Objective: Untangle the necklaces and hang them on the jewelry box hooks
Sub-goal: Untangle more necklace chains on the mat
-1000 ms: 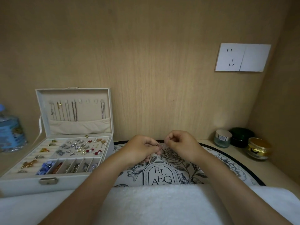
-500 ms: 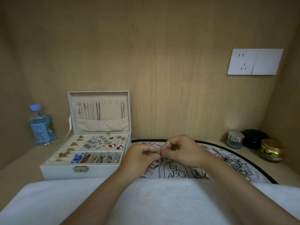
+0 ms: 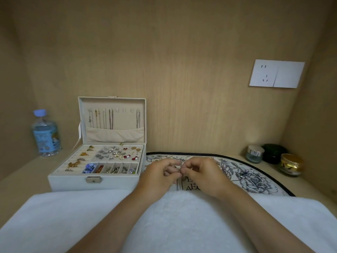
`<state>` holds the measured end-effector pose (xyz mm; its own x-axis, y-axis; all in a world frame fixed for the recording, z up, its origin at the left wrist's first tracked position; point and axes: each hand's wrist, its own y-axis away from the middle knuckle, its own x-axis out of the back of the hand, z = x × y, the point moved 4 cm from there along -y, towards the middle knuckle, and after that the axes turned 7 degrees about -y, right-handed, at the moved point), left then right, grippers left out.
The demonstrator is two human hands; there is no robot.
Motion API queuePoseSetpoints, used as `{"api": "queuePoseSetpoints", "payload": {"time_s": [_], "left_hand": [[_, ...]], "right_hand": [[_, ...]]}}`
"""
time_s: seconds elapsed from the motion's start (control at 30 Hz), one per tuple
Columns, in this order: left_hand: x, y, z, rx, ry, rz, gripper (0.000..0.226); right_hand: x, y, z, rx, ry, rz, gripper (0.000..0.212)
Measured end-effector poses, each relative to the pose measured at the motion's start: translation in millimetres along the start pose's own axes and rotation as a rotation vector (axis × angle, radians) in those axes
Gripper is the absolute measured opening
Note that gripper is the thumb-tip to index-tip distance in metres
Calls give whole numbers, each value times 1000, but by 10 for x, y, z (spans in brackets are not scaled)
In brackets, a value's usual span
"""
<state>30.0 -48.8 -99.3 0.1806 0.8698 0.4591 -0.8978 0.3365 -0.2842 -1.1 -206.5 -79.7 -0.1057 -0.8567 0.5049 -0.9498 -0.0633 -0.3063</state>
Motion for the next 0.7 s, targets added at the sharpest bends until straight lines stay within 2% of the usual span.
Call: {"api": "queuePoseSetpoints", "payload": {"time_s": [0.13, 0.2, 0.43, 0.53, 0.7], "left_hand": [[-4, -4, 7, -10, -5, 25, 14], [4, -6, 12, -2, 66, 30, 10], [15, -2, -10, 28, 80, 43, 14], [17, -2, 0, -6, 27, 57, 18], [17, 38, 63, -95, 56, 58, 19]], "right_hand": [[-26, 5, 34, -64, -231, 18, 18], [-23, 10, 40, -71, -287, 23, 20], [-37, 27, 74, -125, -432, 22, 14], [-13, 50, 55, -169, -526, 26, 4], [-8, 74, 65, -144, -476, 35, 18]]}}
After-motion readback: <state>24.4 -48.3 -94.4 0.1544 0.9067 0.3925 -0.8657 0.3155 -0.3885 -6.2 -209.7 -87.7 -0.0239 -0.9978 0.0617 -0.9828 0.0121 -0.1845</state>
